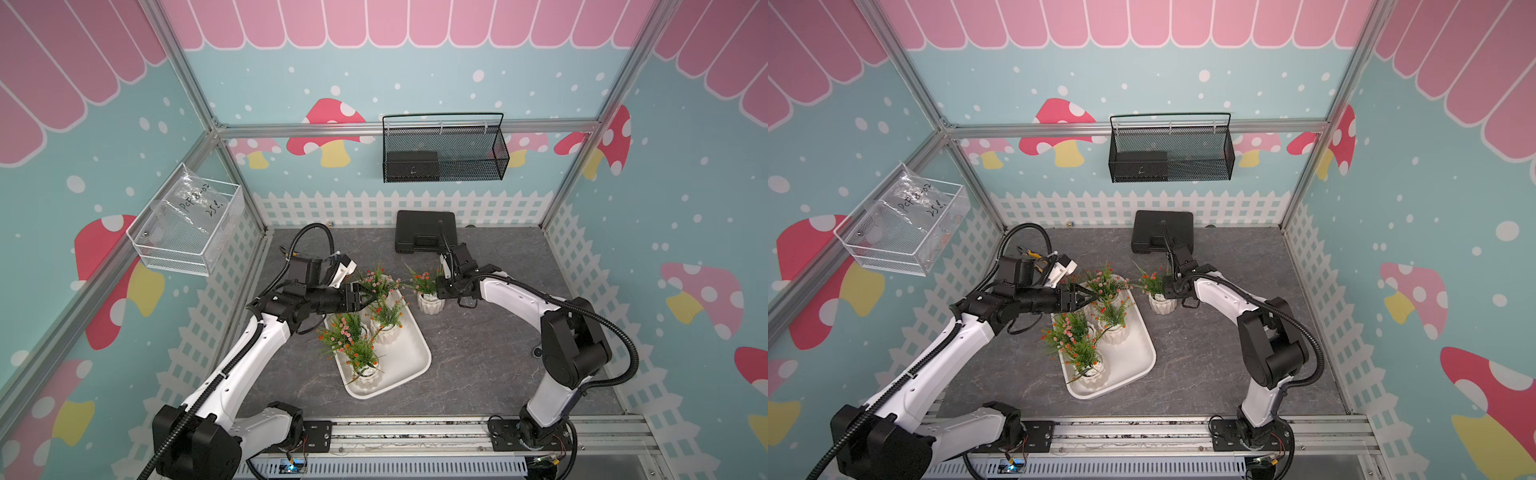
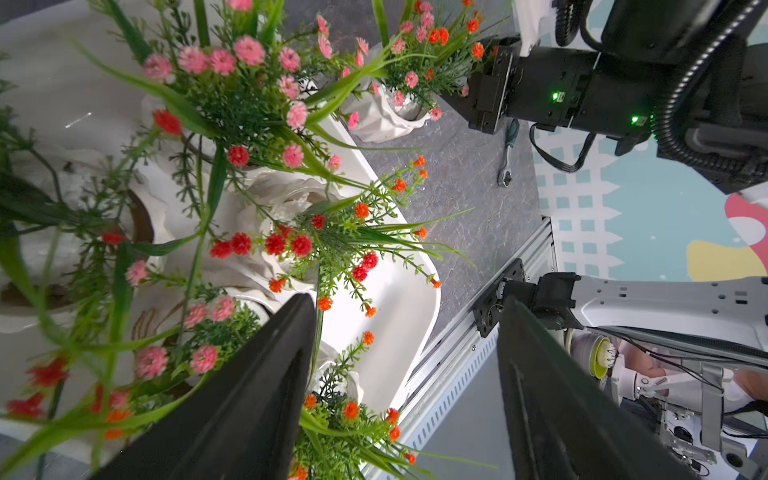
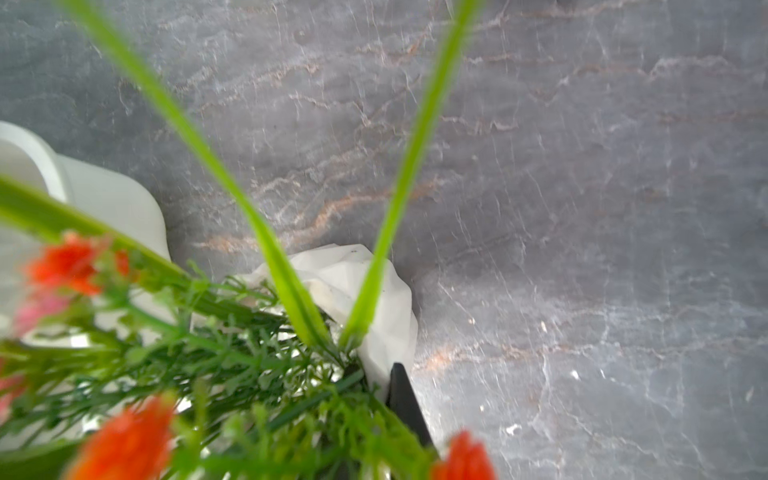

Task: Put the potted gypsophila into the storage box
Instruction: Move the baby's breath potted plant to the center of the board, then pick up the baby's breath potted plant from the center of the board.

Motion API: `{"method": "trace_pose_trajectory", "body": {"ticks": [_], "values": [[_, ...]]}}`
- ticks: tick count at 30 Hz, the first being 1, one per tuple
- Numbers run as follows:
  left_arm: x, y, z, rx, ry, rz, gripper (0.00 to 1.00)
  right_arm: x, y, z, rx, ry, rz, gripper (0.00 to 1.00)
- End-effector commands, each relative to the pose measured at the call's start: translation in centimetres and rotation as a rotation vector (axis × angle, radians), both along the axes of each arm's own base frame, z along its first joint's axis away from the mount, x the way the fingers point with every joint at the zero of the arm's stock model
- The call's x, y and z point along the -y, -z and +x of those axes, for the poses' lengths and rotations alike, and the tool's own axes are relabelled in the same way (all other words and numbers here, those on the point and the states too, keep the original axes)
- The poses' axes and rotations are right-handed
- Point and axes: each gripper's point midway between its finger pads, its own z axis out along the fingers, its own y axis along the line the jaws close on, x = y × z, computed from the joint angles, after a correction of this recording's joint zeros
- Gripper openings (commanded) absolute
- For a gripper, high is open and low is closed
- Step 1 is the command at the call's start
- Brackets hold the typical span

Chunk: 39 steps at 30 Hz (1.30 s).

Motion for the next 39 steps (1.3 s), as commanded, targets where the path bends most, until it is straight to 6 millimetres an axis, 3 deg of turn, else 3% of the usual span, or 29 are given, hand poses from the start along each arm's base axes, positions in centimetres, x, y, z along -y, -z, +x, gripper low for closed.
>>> {"method": "trace_pose_trajectory", "body": {"ticks": [1,24,35,39], "values": [[-0.1,-0.6,0.1,0.045,-0.006,0.004,0.7,0.2,-1.0,0.1,0.037,-0.007,0.019,0.14],[0.1,-0.8,0.0,0.053,0.02,0.001,0.7,0.0,0.3,0.1,0.0,-0.017,0.022,0.3],[0.5,-1.0,-0.2,0.055,0.037,-0.018,0.7,-0.2,2.5,0.5,-0.047,-0.026,-0.001,0.31],[0.5,-0.9,-0.3,0.052,0.04,-0.019,0.7,-0.4,3.1,0.4,-0.063,-0.033,0.001,0.27]]}}
